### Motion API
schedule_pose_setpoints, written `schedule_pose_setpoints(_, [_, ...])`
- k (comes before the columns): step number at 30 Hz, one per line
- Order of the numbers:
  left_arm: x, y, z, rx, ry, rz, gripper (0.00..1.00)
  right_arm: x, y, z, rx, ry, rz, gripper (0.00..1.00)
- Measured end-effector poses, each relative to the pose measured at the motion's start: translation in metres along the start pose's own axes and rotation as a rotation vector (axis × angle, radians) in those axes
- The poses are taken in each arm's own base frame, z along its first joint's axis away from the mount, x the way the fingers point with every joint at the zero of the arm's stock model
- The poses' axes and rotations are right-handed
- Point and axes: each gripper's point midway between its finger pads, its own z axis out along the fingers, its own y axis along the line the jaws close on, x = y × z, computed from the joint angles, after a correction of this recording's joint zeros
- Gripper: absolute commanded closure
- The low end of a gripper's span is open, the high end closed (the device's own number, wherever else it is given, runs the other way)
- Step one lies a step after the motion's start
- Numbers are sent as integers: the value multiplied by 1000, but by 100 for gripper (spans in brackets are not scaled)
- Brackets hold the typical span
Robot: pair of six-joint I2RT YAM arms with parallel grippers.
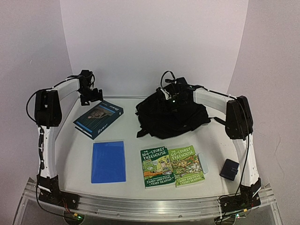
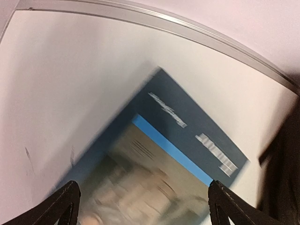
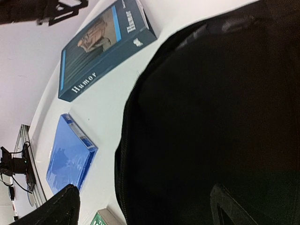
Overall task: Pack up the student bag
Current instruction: Move the book to the center of the board.
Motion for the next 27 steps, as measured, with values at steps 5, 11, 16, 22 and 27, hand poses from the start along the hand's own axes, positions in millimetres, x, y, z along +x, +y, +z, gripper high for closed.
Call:
schedule_pose_setpoints(5, [-18, 31, 45, -29, -14, -52, 0, 11, 0, -2, 4, 26, 6, 3])
schedule_pose_setpoints(11, [-26, 35, 80, 29, -30, -55, 1, 12, 9, -16, 3, 24, -22, 2])
schedule_pose_setpoints(16, [-18, 4, 92, 213, 3, -41, 10, 19, 12, -22, 5, 48, -48, 2])
schedule_pose_setpoints(22, [4, -28, 97, 404, 48, 44, 29, 31, 14, -24, -4, 96, -70, 2])
schedule_pose_setpoints(27, [36, -44, 87, 483, 115, 136, 41, 35, 22, -24, -24, 116, -76, 4])
